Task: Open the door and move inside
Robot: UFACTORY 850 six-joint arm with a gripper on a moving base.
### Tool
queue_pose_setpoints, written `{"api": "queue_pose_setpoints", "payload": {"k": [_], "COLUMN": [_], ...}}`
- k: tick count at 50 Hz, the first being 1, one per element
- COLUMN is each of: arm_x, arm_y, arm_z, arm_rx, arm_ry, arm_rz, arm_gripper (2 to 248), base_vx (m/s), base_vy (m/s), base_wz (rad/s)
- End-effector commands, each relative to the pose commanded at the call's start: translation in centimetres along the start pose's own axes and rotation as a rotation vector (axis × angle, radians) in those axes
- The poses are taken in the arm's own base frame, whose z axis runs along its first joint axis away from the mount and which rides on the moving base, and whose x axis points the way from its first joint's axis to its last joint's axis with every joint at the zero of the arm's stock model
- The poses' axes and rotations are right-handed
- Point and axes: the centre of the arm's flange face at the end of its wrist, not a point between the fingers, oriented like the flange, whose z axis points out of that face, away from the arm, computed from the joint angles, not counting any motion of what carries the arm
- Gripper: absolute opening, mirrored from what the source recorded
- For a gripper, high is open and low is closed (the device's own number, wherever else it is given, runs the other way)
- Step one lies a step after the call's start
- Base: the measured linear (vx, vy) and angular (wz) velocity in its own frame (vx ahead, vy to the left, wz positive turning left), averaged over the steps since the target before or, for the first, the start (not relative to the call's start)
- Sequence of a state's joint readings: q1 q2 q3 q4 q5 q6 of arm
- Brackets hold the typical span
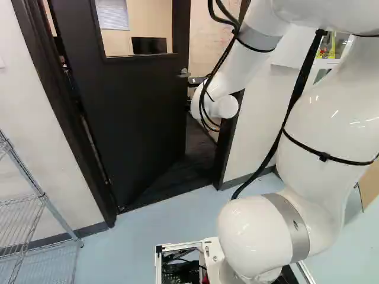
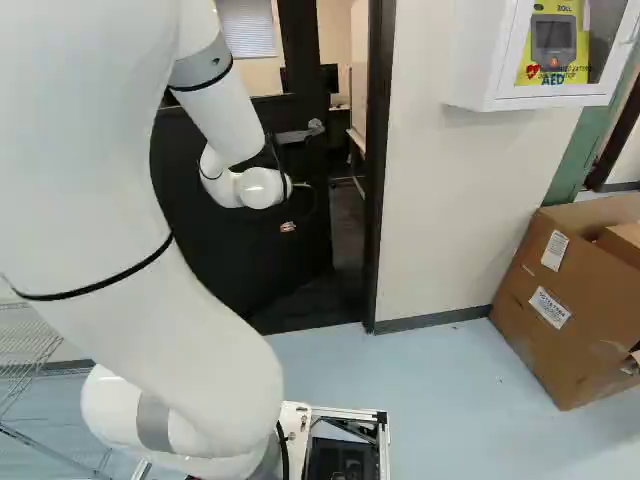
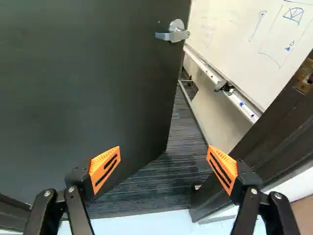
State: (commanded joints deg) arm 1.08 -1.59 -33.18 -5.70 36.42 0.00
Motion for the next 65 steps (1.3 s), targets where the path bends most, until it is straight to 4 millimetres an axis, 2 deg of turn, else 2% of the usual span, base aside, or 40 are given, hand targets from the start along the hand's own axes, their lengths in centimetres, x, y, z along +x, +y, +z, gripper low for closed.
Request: {"api": "queue_pose_setpoints", "payload": {"k": [39,65], "arm_x": [-2.7,-2.9], "arm_y": [4.0,4.4], "arm_z": [-5.6,-6.1], "arm_rx": [-0.109,-0.119], "arm_ry": [-0.004,-0.004], "arm_rz": [0.044,0.048], "arm_gripper": [247,247], "base_vx": [0.000,0.000], "base_vy": [0.000,0.000], "base_wz": [0.000,0.000]}}
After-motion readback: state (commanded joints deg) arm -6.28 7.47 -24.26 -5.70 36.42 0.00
